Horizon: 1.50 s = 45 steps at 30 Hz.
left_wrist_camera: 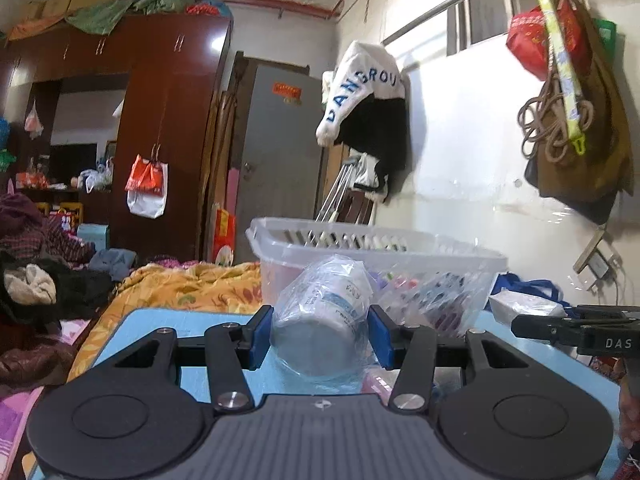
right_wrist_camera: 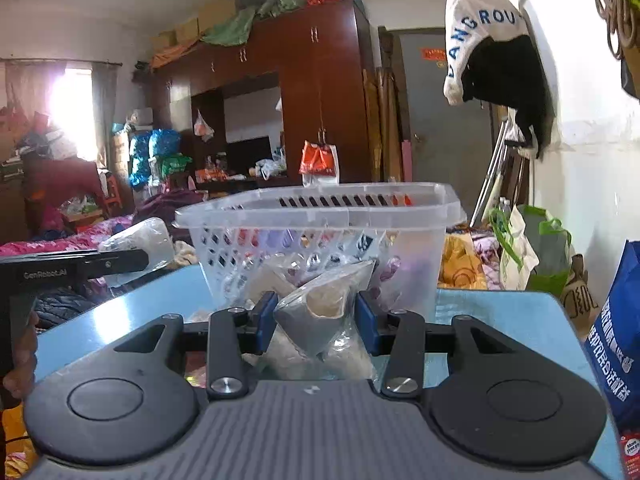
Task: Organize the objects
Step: 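Carry both items over the white basket and open both tools to drop them, then grasp the pink wrapped box with the left tool while the right tool approaches the clear-wrapped pack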
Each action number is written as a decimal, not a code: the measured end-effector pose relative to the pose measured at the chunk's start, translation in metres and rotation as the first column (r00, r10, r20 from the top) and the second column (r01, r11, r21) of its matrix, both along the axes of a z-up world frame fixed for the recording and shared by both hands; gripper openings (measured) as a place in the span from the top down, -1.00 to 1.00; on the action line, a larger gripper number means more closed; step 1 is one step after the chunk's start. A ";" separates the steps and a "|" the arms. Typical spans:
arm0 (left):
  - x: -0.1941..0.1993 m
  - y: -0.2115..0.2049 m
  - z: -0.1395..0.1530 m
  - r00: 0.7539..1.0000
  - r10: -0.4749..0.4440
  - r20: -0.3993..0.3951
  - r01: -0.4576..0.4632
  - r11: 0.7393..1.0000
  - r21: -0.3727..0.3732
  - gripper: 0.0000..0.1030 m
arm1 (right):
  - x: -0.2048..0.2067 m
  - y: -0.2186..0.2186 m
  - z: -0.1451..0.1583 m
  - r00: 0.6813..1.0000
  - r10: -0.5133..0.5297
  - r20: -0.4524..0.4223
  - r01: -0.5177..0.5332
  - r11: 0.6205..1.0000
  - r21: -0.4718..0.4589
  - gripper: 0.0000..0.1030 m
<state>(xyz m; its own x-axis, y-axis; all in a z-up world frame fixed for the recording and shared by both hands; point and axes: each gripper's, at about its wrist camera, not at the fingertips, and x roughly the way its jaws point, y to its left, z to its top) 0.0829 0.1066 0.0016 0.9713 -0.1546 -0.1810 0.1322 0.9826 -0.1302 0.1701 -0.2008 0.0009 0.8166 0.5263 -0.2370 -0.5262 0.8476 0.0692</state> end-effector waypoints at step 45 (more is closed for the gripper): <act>0.047 -0.038 -0.012 0.966 -0.024 -0.256 0.042 0.997 0.064 -0.86 | 0.066 -0.012 -0.033 0.954 -0.018 -0.299 0.012 1.000 -0.021 -0.38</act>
<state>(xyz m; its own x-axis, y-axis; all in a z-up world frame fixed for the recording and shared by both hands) 0.1302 0.0685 -0.0103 0.8863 -0.1647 -0.4329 0.1359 0.9860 -0.0970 0.2362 -0.2130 -0.0321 0.7146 0.5078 -0.4811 -0.4712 0.8578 0.2053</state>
